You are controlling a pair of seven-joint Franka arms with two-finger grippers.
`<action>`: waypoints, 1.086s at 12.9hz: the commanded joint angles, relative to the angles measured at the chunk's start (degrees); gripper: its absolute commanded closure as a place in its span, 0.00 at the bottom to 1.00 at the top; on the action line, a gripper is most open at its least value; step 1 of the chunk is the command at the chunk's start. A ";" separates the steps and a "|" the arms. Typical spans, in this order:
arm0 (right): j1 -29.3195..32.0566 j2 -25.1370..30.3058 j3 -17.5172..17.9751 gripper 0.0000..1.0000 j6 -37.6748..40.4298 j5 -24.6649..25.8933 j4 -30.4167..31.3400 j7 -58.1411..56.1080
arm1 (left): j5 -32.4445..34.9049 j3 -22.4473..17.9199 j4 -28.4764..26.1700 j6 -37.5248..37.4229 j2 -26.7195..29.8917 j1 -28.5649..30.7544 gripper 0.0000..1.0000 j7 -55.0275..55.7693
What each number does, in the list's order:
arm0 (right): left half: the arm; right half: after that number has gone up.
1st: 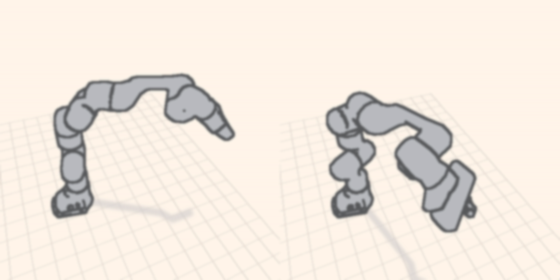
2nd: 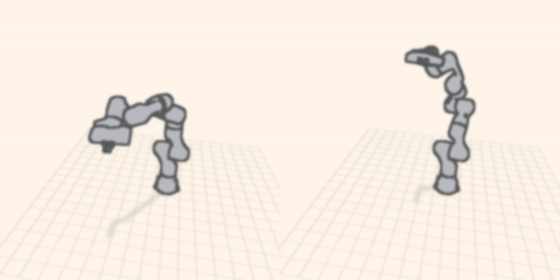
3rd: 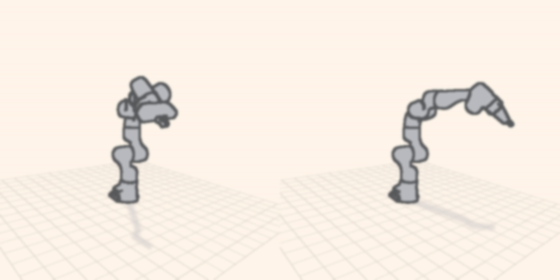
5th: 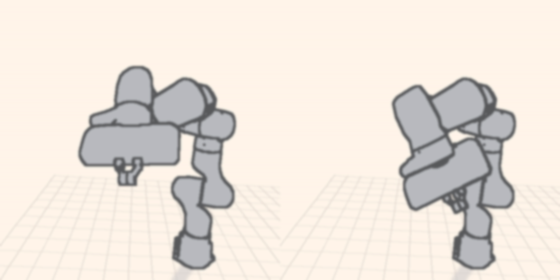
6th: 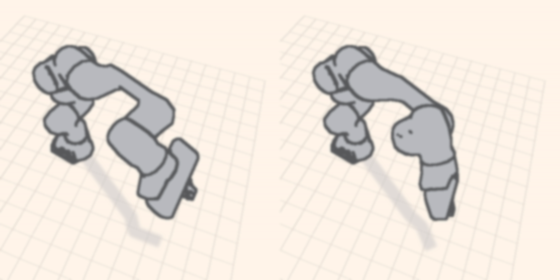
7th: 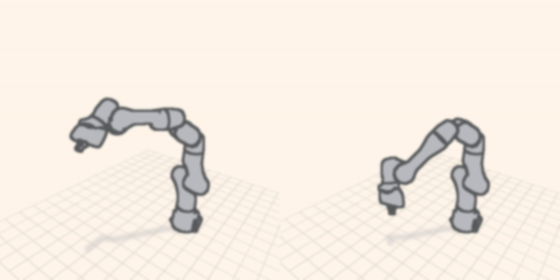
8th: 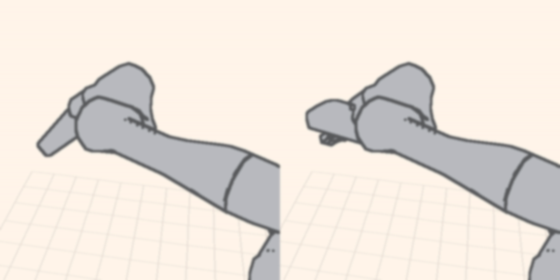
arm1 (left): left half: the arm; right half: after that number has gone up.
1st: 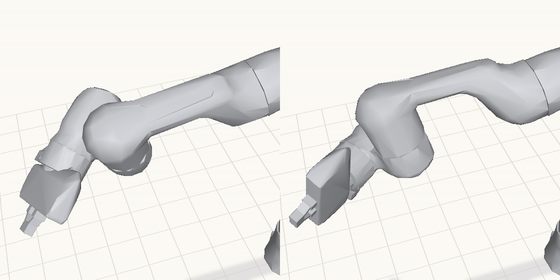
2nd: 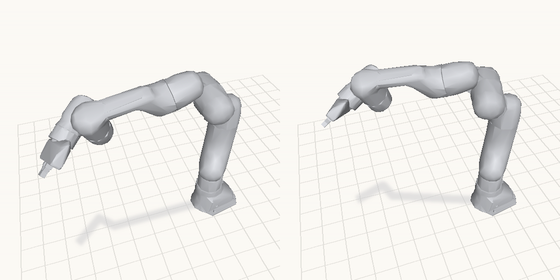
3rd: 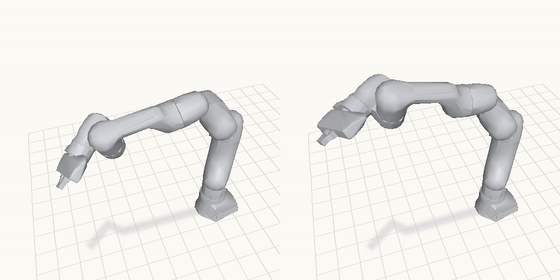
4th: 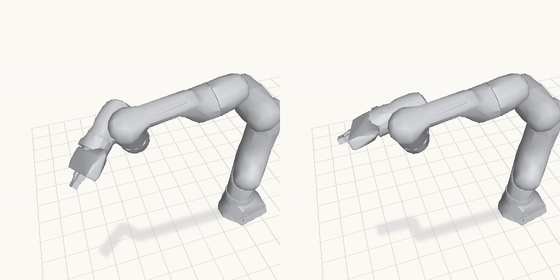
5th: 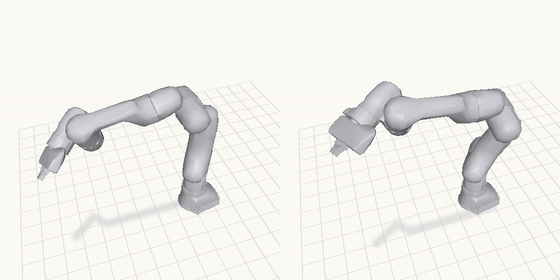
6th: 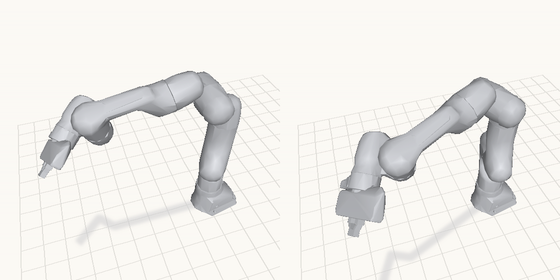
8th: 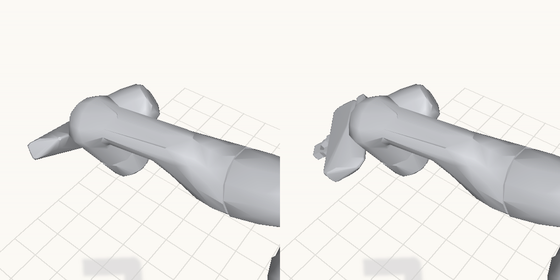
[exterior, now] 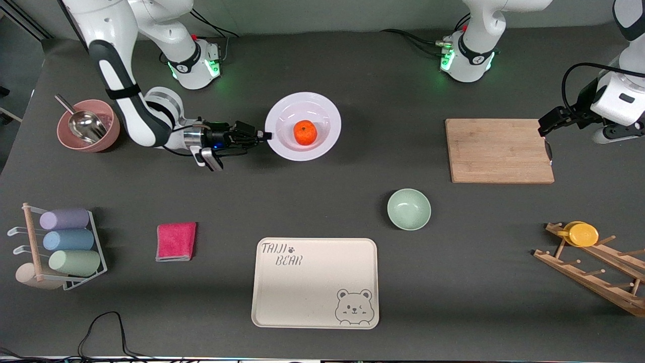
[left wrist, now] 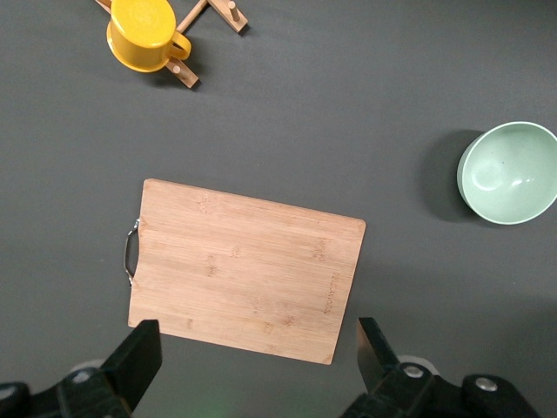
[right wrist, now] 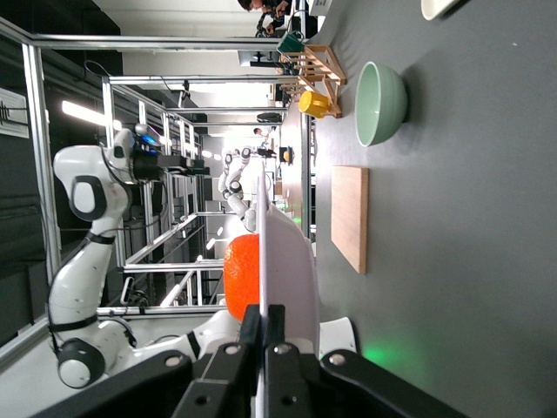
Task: Place orange and plate with both arms
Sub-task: 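Drag the plate with the right gripper onto the cream tray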
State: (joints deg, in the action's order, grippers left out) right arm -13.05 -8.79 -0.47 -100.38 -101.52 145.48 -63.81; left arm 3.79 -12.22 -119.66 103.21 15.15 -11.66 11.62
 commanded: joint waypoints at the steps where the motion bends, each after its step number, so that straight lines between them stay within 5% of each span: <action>1: 1.53 -0.07 0.38 1.00 -0.34 3.76 -5.61 7.61 | 0.78 -0.35 -0.92 1.03 0.76 -0.38 0.00 -0.63; 4: 3.29 -7.70 0.12 1.00 -1.75 9.39 -19.57 15.44 | 0.78 -0.35 -0.92 1.03 0.76 -0.39 0.00 -0.63; 6: 3.38 -17.19 -0.49 1.00 -2.01 9.67 -34.50 21.94 | 0.78 -0.35 -0.92 1.55 0.67 -0.39 0.00 -0.63; 14: 2.59 -41.45 -0.58 1.00 -9.73 9.23 -73.81 38.49 | 0.78 -0.53 -0.92 2.78 -0.47 -0.30 0.00 -0.63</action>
State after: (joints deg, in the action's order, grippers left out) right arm -10.04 -43.31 -1.21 -108.55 -93.28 83.17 -29.45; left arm 3.83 -12.30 -120.18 104.90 14.77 -11.65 11.62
